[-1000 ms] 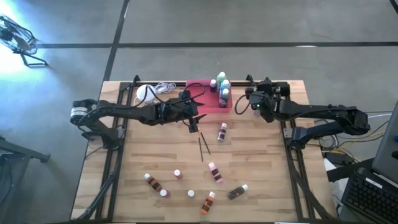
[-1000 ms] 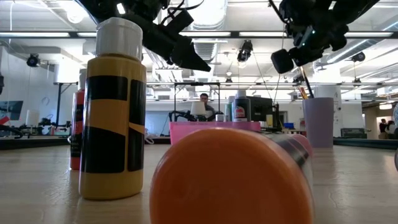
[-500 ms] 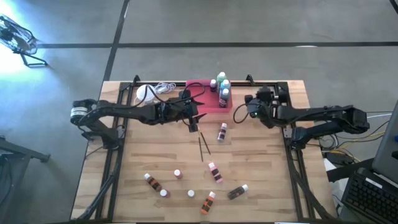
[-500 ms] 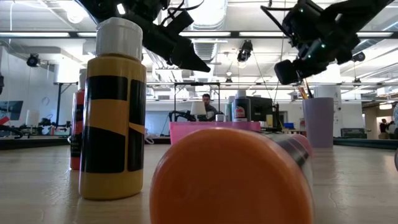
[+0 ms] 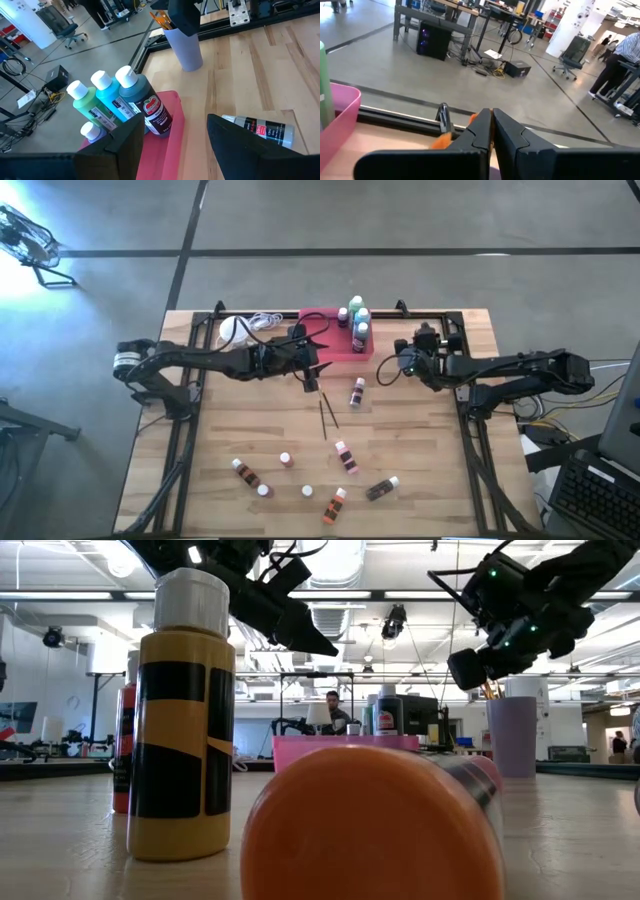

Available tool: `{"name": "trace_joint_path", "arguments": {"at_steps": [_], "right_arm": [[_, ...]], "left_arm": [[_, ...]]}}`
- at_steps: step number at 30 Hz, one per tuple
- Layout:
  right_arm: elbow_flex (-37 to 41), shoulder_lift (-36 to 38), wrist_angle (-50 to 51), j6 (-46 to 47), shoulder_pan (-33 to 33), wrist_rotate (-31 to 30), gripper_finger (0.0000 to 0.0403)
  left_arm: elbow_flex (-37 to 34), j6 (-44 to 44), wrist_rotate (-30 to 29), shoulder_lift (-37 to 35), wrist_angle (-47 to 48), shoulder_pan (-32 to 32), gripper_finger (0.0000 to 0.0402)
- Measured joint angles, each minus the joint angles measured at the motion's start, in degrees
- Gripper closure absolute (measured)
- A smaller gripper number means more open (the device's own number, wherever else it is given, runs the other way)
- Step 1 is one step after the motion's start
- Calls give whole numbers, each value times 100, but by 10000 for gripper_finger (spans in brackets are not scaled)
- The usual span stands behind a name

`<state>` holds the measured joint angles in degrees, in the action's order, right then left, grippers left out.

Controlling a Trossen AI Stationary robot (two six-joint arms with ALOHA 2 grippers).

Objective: Pick & Place Paint Supplies
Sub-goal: Put the black gold paint brush into the violet cup, then put the grey black paint bottle into the pink bin

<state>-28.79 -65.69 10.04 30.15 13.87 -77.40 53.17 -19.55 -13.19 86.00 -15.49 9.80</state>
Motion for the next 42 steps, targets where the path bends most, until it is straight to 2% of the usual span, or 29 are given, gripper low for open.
{"name": "trace_joint_path", "arguments": {"at_steps": [12,22,28,34,42], "right_arm": [[4,0,-1,-51,2,142,385],[-33,39,31,-248,2,99,285],[-524,313,13,-1236,4,-58,238],[-1117,682,13,-2388,-64,6,207],[-1708,990,7,-3310,-906,122,204]], "left_arm": [[0,4,2,0,2,0,181],[0,7,4,0,0,0,181],[0,13,6,0,0,0,181],[0,17,4,0,2,0,181],[0,388,6,0,4,-2,181]]}}
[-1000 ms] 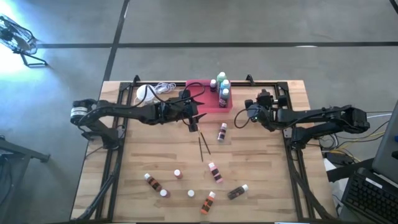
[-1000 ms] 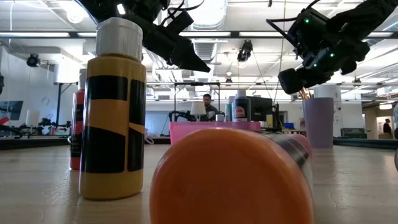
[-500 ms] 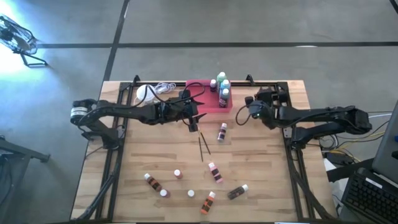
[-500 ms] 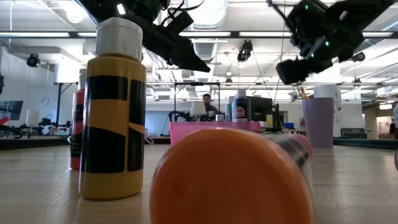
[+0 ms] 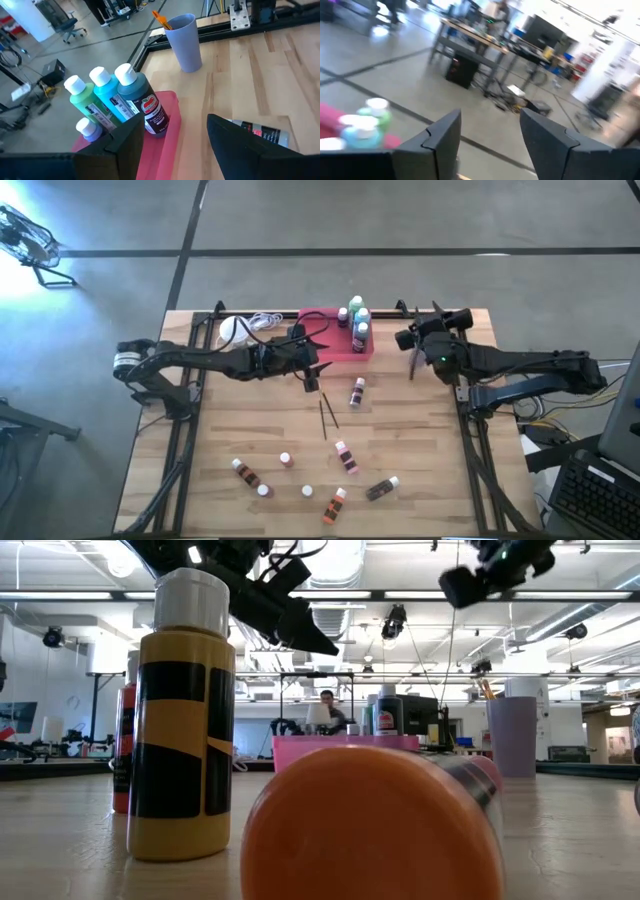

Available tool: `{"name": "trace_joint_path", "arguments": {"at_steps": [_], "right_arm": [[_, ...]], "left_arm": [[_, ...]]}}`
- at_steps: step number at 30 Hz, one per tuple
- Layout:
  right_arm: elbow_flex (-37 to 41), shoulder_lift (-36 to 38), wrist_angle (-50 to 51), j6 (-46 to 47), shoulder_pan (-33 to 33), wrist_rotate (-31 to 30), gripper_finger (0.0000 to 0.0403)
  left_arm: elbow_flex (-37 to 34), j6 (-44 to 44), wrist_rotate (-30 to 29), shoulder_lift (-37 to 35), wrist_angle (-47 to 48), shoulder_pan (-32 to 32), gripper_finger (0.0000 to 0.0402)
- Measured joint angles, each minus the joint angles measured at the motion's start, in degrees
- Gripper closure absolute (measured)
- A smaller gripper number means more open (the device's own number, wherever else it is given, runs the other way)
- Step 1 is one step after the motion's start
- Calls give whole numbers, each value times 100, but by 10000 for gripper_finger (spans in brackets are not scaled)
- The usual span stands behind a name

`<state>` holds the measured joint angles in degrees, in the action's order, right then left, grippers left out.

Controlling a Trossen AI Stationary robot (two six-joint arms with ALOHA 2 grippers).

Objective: Pick & Place Paint Supplies
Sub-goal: Put the grey black paint bottle into the pink bin

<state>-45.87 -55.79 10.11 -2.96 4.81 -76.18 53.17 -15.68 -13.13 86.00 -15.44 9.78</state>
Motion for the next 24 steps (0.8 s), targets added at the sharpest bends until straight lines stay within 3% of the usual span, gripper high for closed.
{"name": "trace_joint_path", "arguments": {"at_steps": [6,13,17,21,24], "right_arm": [[-58,-42,7,-165,-1189,37,233],[-41,-54,8,598,-2501,-35,268],[-31,-48,7,935,-2726,-54,285],[2,-54,11,955,-2731,-84,300],[20,-54,15,1013,-2731,-424,311]], "left_arm": [[0,603,0,0,4,0,181],[12,1716,175,4,110,-2,181],[139,1997,144,5,380,-128,186],[476,2496,-242,54,824,-329,192],[717,2812,-527,194,1061,-519,195]]}}
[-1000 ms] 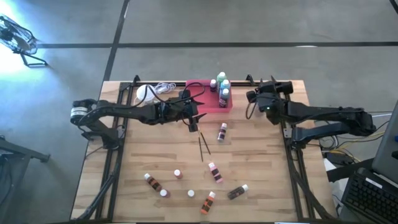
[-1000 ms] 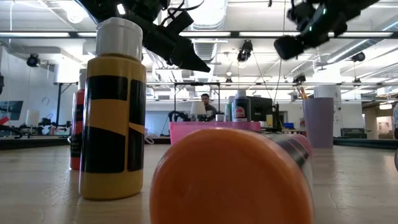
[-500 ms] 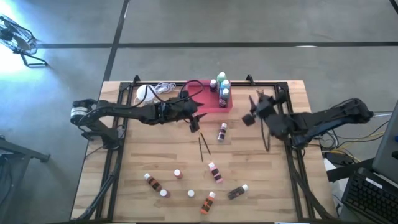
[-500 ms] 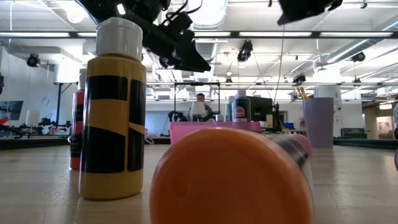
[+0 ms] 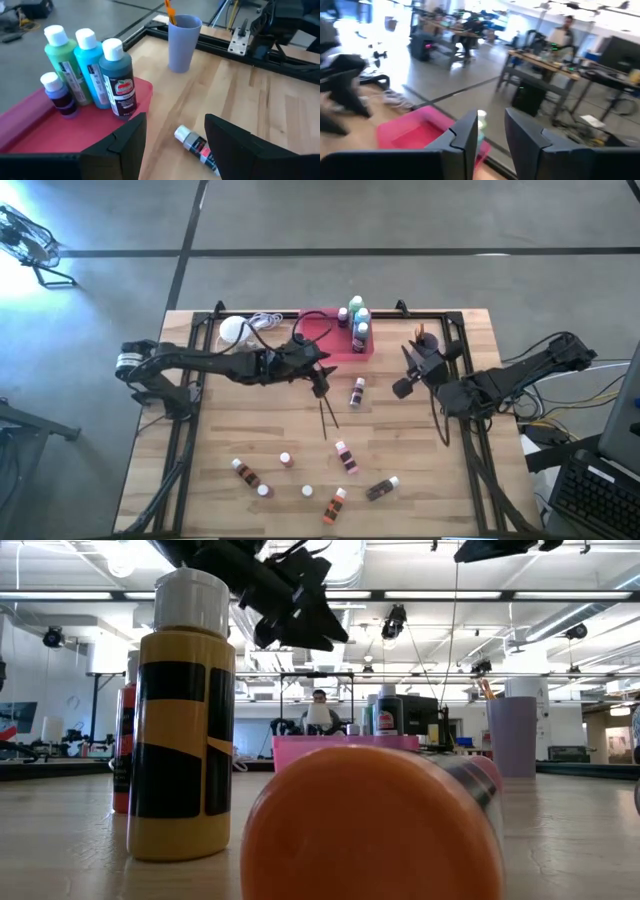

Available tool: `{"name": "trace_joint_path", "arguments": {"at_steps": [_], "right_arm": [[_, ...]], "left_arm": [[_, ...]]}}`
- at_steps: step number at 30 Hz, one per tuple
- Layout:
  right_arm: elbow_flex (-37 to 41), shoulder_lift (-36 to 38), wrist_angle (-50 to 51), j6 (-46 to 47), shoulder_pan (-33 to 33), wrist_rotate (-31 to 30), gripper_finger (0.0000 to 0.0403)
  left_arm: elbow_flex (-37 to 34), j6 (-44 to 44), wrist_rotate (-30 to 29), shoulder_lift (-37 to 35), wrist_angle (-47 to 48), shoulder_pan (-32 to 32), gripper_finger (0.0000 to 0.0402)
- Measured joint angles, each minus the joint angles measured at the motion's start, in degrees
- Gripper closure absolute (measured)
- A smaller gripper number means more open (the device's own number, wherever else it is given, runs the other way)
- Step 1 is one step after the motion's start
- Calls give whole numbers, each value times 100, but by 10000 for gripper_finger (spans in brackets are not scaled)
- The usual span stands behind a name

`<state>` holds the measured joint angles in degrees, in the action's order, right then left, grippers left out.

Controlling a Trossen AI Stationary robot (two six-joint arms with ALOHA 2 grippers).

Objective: Pick & Place Paint Supplies
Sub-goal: Put the grey black paint bottle into the pink bin

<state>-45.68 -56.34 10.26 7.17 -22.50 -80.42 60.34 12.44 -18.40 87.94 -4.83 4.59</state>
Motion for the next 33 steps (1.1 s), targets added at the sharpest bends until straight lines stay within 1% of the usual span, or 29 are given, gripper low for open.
{"name": "trace_joint_path", "arguments": {"at_steps": [4,8,11,15,21,24,28,33], "right_arm": [[38,0,21,34,0,-535,322],[109,0,59,19,0,-838,329],[112,14,179,1,0,-891,330],[114,86,339,185,0,-964,318],[123,209,1018,857,1,-964,295],[126,284,1370,1155,2,-961,285],[126,376,1662,1479,2,-960,273],[126,422,1660,1528,3,-962,263]], "left_arm": [[295,260,-111,302,148,-223,196],[707,768,-108,670,654,-328,196],[1158,1026,-105,1002,1148,-346,196],[1924,1213,-101,1535,1798,-346,196],[3181,1385,-98,2415,2959,-346,195],[3650,1502,-84,2782,3382,-342,195],[3983,1530,101,3117,3484,-326,195],[4067,1728,394,3345,3497,-307,195]]}}
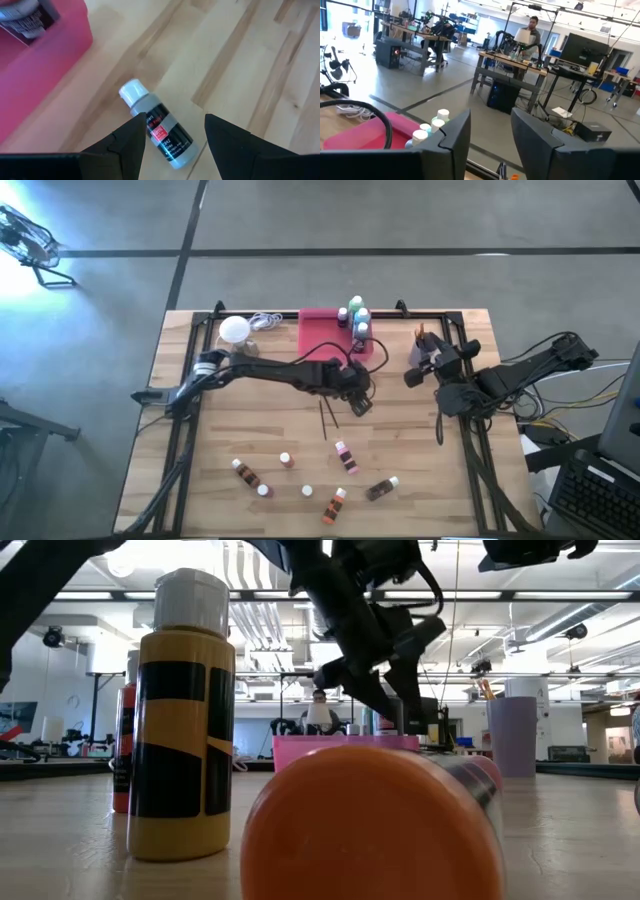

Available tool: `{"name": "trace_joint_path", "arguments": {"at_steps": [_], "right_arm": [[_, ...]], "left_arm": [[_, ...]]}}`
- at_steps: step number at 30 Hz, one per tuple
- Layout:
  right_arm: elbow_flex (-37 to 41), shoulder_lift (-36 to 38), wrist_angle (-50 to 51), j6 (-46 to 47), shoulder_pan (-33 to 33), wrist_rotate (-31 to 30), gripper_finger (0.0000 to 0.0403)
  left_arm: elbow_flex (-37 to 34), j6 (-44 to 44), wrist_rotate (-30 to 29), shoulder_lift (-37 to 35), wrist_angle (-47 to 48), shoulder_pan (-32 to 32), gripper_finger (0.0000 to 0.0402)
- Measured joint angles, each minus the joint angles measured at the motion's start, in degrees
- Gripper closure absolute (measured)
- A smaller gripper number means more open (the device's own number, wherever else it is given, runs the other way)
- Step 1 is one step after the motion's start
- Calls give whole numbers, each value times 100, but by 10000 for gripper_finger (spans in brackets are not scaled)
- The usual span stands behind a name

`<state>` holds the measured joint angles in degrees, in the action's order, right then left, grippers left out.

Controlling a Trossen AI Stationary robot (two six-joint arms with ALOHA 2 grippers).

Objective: Pick & Place Paint Supplies
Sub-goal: Put the grey black paint bottle into the pink bin

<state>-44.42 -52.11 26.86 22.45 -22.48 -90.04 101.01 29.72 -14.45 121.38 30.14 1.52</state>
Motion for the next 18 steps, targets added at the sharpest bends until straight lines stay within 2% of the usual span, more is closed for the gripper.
{"name": "trace_joint_path", "arguments": {"at_steps": [9,18], "right_arm": [[-1,0,-3,7,2,4,257],[-1,-9,-6,6,2,7,285]], "left_arm": [[-2,260,-34,24,-7,13,195],[-189,496,-105,24,-88,13,195]]}}
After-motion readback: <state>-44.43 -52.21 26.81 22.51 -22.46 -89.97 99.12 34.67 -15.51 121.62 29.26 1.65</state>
